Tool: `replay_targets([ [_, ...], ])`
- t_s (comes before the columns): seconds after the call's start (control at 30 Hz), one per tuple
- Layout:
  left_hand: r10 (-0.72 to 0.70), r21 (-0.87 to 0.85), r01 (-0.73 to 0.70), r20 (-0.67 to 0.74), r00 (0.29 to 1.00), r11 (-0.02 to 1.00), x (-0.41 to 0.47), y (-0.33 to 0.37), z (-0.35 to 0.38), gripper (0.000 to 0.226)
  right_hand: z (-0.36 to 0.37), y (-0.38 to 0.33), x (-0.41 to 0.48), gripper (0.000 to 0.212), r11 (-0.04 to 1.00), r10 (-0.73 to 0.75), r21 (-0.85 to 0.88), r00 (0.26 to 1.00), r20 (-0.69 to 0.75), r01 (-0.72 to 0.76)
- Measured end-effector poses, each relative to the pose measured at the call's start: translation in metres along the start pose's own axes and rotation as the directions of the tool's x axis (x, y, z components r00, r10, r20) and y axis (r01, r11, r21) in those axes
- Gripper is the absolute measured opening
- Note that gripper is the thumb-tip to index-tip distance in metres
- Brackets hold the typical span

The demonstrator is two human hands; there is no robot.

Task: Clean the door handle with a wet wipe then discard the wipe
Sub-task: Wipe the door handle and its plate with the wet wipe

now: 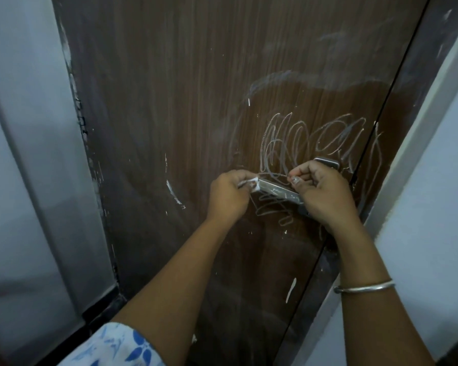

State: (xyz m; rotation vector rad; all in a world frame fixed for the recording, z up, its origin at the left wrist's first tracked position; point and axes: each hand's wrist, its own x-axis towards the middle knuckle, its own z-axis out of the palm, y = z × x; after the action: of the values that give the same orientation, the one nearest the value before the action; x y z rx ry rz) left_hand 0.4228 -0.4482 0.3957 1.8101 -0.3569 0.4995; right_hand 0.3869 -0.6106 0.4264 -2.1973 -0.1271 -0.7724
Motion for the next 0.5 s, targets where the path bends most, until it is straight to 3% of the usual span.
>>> replay_targets([
  [0.2,-0.012,0.014,0.012,0.025,1.000,1.000,-0.011,-0.007,0.001,0.015,0.000,-0.001,-0.005,0.013,0.993,0.002,0.114,0.999,-0.048,0.003],
  [0.27,-0.018,0.008,0.018,0.004,1.000,1.000,-0.012,-0.006,0.001,0.016,0.003,-0.004,-0.018,0.014,0.977,-0.015,0.202,0.969,-0.245,0.066],
  [0.33,-0.014,-0.029,0.015,0.016,1.000,0.999,-0.012,-0.004,0.002,0.027,0.013,-0.007,-0.041,0.016,0.956,-0.119,0.176,0.862,-0.493,0.233],
  [0.4,0.019,-0.050,-0.018,0.030,0.999,0.999,-0.013,-0.002,0.002,0.040,0.033,-0.011,-0.064,0.015,0.938,-0.181,0.148,0.807,-0.562,0.313],
  [0.43,0.045,-0.044,-0.044,0.025,0.999,0.998,-0.013,-0.002,0.002,0.042,0.046,-0.012,-0.072,0.014,0.946,-0.151,0.165,0.831,-0.535,0.278],
  [0.5,0.085,-0.022,-0.084,0.022,0.996,0.996,-0.015,-0.002,0.002,0.037,0.068,-0.014,-0.076,0.013,0.968,0.048,0.245,0.915,-0.400,0.057],
])
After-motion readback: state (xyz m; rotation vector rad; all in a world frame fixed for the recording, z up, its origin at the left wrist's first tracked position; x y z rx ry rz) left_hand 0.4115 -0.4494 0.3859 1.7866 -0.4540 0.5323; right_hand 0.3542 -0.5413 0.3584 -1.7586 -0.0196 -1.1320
